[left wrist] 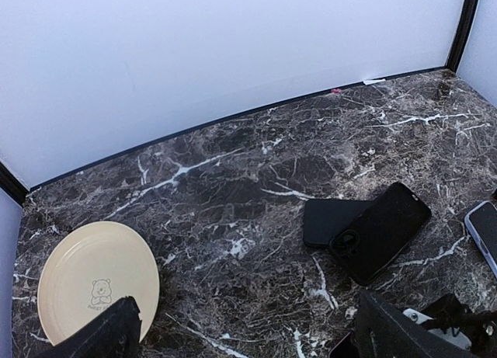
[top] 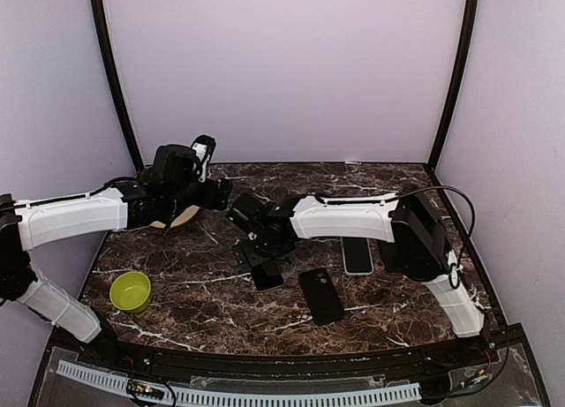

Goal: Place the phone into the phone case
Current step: Move the phone to the center of the board.

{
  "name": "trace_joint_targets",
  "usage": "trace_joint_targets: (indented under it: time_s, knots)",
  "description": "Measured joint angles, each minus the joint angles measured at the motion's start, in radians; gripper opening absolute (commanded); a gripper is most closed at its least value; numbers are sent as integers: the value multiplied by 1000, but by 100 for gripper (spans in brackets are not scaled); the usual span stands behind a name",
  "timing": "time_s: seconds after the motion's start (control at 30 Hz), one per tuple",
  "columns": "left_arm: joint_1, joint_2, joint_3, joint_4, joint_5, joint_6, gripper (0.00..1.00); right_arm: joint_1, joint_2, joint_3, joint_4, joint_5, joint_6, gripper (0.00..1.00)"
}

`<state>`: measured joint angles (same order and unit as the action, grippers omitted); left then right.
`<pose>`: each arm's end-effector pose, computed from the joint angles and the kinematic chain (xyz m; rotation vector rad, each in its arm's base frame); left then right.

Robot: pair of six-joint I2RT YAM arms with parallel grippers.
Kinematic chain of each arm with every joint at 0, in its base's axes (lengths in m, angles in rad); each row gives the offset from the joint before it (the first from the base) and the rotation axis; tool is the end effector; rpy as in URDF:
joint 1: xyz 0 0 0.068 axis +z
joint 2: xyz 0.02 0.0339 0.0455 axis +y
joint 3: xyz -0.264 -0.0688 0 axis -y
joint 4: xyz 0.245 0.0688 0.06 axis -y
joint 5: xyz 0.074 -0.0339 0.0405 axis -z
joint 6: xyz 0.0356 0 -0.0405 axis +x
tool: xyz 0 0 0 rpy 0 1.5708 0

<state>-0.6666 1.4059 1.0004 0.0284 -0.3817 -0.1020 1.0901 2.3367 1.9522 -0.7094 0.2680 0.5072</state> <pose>0.2636 -0.1905 0.2930 0.2906 1.9001 -0.1442 0.2406 0.4411 0.1713 -0.6689 2.5278 0.2093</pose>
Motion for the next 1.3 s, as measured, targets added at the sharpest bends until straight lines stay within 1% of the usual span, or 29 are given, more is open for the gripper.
trace_joint_targets:
  time_s: [0.07,0.13,0.27,0.37,0.6,0.8,0.93,1.07,1.17,1.23,1.3]
  knots:
    - [0,0,0,0,0,0,99,-6,28,10,0,3,4,98]
    - [0,0,0,0,0,0,99,-11,48,9,-4,6,11,95]
    - [0,0,0,0,0,0,99,-12,47,-12,24,-5,25,78]
    - [0,0,0,0,0,0,99,-12,40,-31,49,-11,29,71]
    - [0,0,0,0,0,0,99,-6,8,-82,58,-21,17,67]
    - [0,0,0,0,0,1,99,26,-40,-151,23,-41,-2,67]
    - [0,0,0,0,1,1,99,66,-78,-192,-29,-74,-16,76]
    - [0,0,0,0,4,1,99,100,-97,-202,-105,-113,-32,78]
    - [0,0,0,0,5,1,99,107,-98,-198,-141,-124,-38,83]
    - [0,0,0,0,5,1,99,107,-93,-184,-169,-142,-42,89]
    - [0,0,0,0,7,0,99,106,-87,-168,-200,-153,-47,91]
